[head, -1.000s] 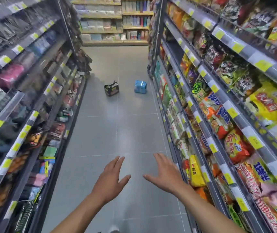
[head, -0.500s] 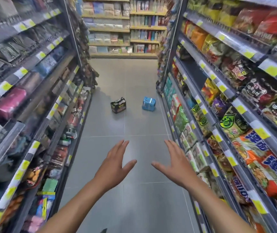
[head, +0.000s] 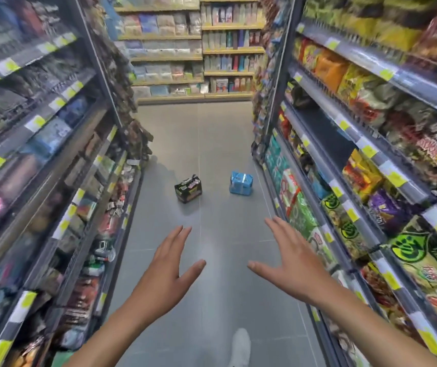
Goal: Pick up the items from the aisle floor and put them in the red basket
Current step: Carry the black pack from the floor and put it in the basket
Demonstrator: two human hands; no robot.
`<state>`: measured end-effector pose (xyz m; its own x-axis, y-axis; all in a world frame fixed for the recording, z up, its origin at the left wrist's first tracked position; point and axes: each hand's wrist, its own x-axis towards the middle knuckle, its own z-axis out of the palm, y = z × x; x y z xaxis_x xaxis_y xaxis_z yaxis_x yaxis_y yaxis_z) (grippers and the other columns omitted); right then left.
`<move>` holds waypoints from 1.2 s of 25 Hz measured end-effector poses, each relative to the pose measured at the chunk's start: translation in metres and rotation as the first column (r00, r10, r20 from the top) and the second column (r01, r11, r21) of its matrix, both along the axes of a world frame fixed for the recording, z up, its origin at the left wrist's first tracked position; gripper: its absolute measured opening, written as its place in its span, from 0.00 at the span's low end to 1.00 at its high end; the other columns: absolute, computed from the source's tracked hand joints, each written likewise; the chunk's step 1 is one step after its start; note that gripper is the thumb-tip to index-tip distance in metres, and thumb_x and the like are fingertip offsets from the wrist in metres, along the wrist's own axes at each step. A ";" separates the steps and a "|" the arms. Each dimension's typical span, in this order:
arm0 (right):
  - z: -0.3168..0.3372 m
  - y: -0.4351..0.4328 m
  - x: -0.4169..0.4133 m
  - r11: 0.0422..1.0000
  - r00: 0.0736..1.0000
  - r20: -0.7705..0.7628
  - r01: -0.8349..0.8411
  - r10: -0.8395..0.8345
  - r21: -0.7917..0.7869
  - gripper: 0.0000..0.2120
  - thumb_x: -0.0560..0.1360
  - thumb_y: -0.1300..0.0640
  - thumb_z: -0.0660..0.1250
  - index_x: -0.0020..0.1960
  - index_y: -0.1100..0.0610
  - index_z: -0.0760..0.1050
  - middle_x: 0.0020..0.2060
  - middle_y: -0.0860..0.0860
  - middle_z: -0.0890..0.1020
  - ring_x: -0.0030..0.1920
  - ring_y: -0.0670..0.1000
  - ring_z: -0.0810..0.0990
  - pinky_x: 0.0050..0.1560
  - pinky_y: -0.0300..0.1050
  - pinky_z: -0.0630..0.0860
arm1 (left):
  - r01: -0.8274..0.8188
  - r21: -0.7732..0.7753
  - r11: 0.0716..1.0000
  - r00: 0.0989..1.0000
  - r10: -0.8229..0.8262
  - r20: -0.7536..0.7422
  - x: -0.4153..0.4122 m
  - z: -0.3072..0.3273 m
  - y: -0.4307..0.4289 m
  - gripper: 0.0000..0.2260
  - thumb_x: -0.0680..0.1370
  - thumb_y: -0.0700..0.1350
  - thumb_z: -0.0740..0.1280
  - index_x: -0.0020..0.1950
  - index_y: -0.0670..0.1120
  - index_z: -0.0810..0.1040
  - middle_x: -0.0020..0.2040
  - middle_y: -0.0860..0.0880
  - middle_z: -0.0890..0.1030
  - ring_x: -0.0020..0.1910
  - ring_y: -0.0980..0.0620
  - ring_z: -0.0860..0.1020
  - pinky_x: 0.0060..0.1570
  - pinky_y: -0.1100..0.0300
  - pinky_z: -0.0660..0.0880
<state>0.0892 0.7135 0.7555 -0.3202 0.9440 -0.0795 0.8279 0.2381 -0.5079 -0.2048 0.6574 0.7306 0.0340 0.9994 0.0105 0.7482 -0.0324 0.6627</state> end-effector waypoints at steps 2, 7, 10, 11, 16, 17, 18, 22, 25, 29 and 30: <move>0.002 0.067 -0.004 1.000 0.998 -0.054 0.018 -0.018 0.003 0.52 0.68 0.23 0.62 0.84 0.43 0.46 0.83 0.41 0.48 0.83 0.47 0.49 0.81 0.55 0.55 | -0.038 0.006 0.999 0.999 0.038 0.009 -0.001 0.003 0.051 0.37 0.76 0.70 0.58 0.81 0.62 0.51 0.82 0.62 0.50 0.80 0.62 0.49 0.78 0.56 0.53; -0.016 0.193 -0.031 0.997 0.984 -0.173 0.016 -0.030 -0.080 0.55 0.65 0.22 0.62 0.84 0.45 0.48 0.83 0.44 0.51 0.83 0.47 0.49 0.81 0.55 0.54 | -0.150 0.006 0.989 0.988 0.149 0.037 0.005 0.002 0.158 0.36 0.77 0.66 0.62 0.82 0.58 0.53 0.82 0.59 0.53 0.80 0.60 0.51 0.78 0.57 0.53; -0.026 0.252 -0.053 0.991 0.977 -0.212 -0.011 -0.017 -0.131 0.55 0.65 0.22 0.63 0.84 0.45 0.49 0.83 0.44 0.51 0.83 0.48 0.50 0.81 0.53 0.54 | -0.205 -0.020 0.979 0.977 0.206 0.060 0.001 0.002 0.209 0.35 0.79 0.63 0.64 0.82 0.58 0.53 0.82 0.60 0.51 0.80 0.60 0.50 0.78 0.56 0.54; -0.027 0.272 -0.059 0.990 0.975 -0.222 -0.025 -0.006 -0.136 0.53 0.68 0.24 0.66 0.84 0.45 0.49 0.83 0.44 0.51 0.83 0.47 0.50 0.81 0.52 0.54 | -0.217 -0.027 0.976 0.973 0.218 0.069 -0.003 0.001 0.226 0.35 0.79 0.63 0.64 0.82 0.59 0.52 0.82 0.61 0.51 0.80 0.60 0.50 0.78 0.54 0.56; -0.037 0.371 -0.086 0.987 0.979 -0.203 -0.050 0.018 -0.153 0.52 0.68 0.25 0.66 0.83 0.42 0.48 0.83 0.41 0.50 0.82 0.47 0.51 0.81 0.54 0.57 | -0.285 -0.059 0.957 0.953 0.290 0.092 -0.034 -0.016 0.316 0.35 0.79 0.62 0.64 0.81 0.60 0.51 0.82 0.61 0.50 0.80 0.60 0.49 0.79 0.52 0.56; -0.040 0.394 -0.094 0.987 0.978 -0.206 -0.053 0.022 -0.149 0.52 0.67 0.23 0.65 0.83 0.41 0.49 0.83 0.41 0.51 0.82 0.46 0.52 0.80 0.54 0.58 | -0.295 -0.057 0.954 0.949 0.299 0.099 -0.043 -0.020 0.338 0.35 0.79 0.62 0.64 0.81 0.60 0.51 0.82 0.61 0.50 0.80 0.60 0.49 0.79 0.53 0.54; -0.042 0.414 -0.101 0.989 0.978 -0.207 -0.046 0.015 -0.142 0.54 0.65 0.21 0.63 0.83 0.42 0.50 0.83 0.41 0.51 0.82 0.47 0.53 0.80 0.54 0.58 | -0.302 -0.052 0.952 0.947 0.306 0.100 -0.052 -0.022 0.358 0.35 0.79 0.62 0.64 0.82 0.60 0.51 0.82 0.61 0.50 0.80 0.60 0.50 0.79 0.54 0.54; -0.043 0.507 -0.134 0.989 0.979 -0.202 -0.003 -0.027 -0.148 0.56 0.61 0.21 0.62 0.83 0.44 0.52 0.83 0.44 0.54 0.82 0.47 0.54 0.80 0.52 0.58 | -0.311 -0.062 0.948 0.947 0.315 0.071 -0.097 -0.028 0.452 0.35 0.80 0.62 0.64 0.82 0.58 0.51 0.82 0.58 0.51 0.81 0.57 0.51 0.78 0.56 0.54; -0.046 0.562 -0.152 0.989 0.975 -0.222 -0.018 -0.016 -0.147 0.52 0.68 0.27 0.69 0.83 0.44 0.52 0.83 0.44 0.53 0.82 0.46 0.52 0.80 0.50 0.57 | -0.276 -0.061 0.959 0.959 0.279 0.047 -0.126 -0.034 0.515 0.35 0.80 0.62 0.64 0.82 0.58 0.51 0.82 0.59 0.52 0.81 0.57 0.52 0.78 0.55 0.56; -0.049 0.639 -0.174 0.988 0.967 -0.252 -0.003 -0.037 -0.154 0.47 0.72 0.35 0.74 0.83 0.46 0.54 0.82 0.45 0.56 0.81 0.47 0.55 0.80 0.50 0.57 | -0.283 -0.076 0.956 0.956 0.287 0.055 -0.148 -0.039 0.592 0.34 0.80 0.61 0.64 0.82 0.58 0.52 0.82 0.57 0.53 0.80 0.57 0.54 0.77 0.57 0.56; -0.052 0.660 -0.181 0.988 0.968 -0.247 -0.006 -0.033 -0.155 0.47 0.72 0.35 0.74 0.83 0.46 0.55 0.82 0.45 0.57 0.81 0.47 0.55 0.80 0.51 0.58 | -0.287 -0.077 0.955 0.955 0.291 0.049 -0.153 -0.041 0.611 0.34 0.80 0.61 0.64 0.82 0.58 0.52 0.82 0.57 0.53 0.80 0.57 0.53 0.77 0.58 0.54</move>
